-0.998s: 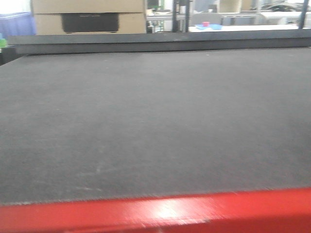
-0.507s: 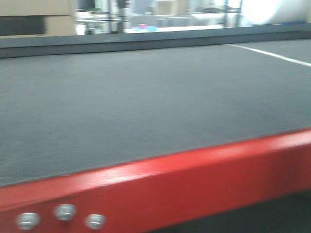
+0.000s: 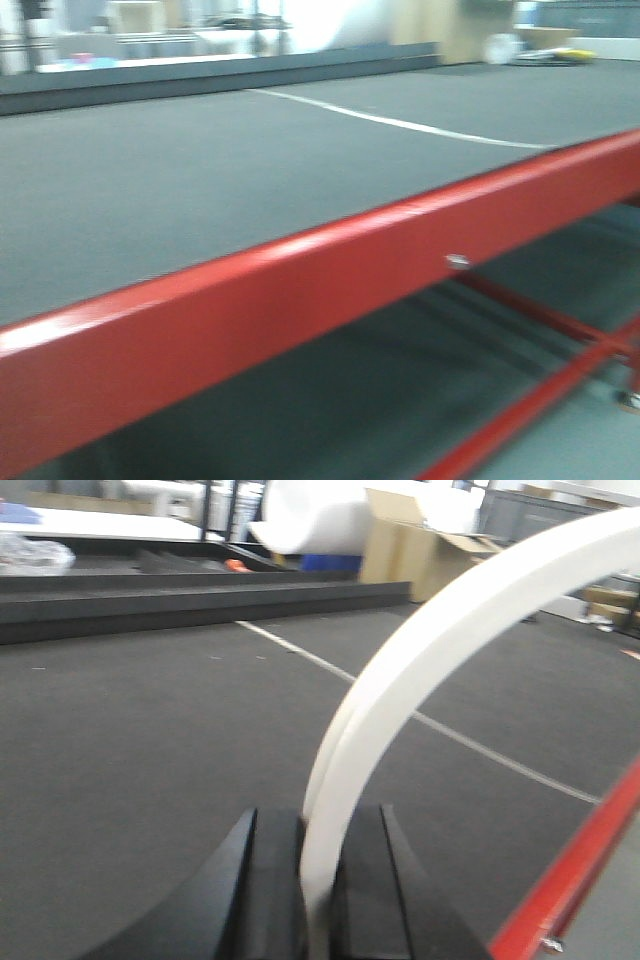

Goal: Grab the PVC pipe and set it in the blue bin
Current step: 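Drive the base away from the bench holding the clamp in both grippers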

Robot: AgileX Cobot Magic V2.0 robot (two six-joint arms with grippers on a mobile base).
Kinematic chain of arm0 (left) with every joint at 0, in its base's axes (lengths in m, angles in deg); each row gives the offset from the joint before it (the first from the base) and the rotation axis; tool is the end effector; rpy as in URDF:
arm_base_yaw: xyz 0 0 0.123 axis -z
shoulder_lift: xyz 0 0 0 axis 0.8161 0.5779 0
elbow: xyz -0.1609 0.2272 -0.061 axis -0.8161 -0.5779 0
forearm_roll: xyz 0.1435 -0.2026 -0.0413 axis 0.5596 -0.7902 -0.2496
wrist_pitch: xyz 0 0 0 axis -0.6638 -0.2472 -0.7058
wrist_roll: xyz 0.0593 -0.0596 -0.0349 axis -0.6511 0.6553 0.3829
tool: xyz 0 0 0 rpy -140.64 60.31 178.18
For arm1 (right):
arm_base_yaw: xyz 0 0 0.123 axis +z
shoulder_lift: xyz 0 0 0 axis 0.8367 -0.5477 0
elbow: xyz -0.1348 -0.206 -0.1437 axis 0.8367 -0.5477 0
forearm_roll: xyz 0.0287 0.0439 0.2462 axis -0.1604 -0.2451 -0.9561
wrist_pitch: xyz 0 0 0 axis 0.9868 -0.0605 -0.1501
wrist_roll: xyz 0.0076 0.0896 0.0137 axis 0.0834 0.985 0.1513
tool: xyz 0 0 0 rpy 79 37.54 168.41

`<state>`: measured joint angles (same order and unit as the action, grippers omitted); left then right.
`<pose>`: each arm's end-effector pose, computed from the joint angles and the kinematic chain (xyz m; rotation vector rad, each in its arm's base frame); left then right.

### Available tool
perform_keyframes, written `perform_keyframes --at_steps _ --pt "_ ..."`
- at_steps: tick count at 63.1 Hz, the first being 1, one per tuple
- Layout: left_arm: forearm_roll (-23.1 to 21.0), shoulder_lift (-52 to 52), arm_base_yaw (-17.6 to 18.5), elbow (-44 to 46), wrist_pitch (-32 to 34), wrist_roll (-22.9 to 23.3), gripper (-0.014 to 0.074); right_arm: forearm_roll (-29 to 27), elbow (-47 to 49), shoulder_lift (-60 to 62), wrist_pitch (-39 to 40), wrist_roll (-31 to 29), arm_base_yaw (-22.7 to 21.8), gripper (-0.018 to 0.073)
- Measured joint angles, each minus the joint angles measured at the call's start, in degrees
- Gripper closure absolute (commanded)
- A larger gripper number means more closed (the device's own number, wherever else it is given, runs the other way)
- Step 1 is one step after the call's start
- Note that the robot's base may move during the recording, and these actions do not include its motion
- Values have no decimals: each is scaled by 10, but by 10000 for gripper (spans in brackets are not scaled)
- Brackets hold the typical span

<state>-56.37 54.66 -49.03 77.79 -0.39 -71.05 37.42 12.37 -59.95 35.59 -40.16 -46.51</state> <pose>0.1236 -0.0155 0.3685 -0.0060 1.6384 -0.2122 0.0599 0.0054 0.3830 -0.1424 1.6575 0.0523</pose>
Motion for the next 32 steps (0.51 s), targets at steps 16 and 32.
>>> perform_keyframes --at_steps 16,32 --pt "0 0 0 0 0 0 707 0 0 0 0 0 0 721" --pt "0 0 0 0 0 0 707 0 0 0 0 0 0 721"
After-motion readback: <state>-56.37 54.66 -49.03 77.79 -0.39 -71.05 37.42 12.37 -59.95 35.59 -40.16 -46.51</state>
